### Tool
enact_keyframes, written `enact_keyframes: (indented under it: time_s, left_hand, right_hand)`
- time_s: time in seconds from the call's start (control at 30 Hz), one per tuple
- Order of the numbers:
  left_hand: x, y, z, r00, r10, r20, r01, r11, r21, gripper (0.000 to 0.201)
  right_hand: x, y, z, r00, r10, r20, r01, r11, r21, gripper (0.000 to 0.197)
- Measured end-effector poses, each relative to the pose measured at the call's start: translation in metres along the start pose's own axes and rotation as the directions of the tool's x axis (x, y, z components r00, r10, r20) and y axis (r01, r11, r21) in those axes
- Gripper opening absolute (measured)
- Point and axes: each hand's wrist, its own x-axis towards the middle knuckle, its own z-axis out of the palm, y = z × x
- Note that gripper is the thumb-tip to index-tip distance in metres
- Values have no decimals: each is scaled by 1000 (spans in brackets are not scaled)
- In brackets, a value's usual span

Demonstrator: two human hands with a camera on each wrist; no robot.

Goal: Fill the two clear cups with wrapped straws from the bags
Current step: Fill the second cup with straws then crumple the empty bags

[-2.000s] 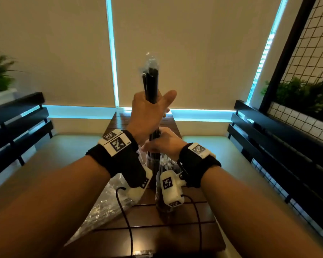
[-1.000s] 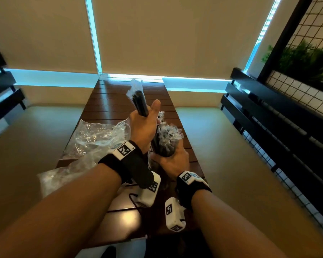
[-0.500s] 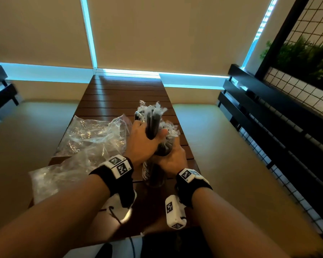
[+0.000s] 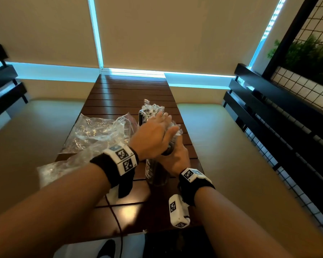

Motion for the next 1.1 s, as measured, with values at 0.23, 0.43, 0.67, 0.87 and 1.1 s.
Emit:
enact_keyframes:
  time_s: [0.23,0.43,0.67,0.87,1.1]
  left_hand:
    - [-22,-24,43,997,31,67,-28,999,-33,96]
    - [-24,-23,33,988,40,151,-42,999,11,99]
    - [-22,-23,-19,970,-15,-244,-77,929,-363,75]
    - [-48,-93,-44,941,-330,-67,321,940,-115,17]
    - [-132,-170,-23,628,-661,411,451,740,499,108]
  right_hand:
    - [3,5,-6,996,-93,15,94,993,-65,56]
    - [3,9,-6,993,-112,44,116,990,-83,80]
    - [-9,-48,-30,865,-408,-293,382,913,-144,86]
    - [-14,-111,13,634,-773,28,696,555,-455,10]
    - [-14,-101,96,810,-171,561,547,566,-617,25]
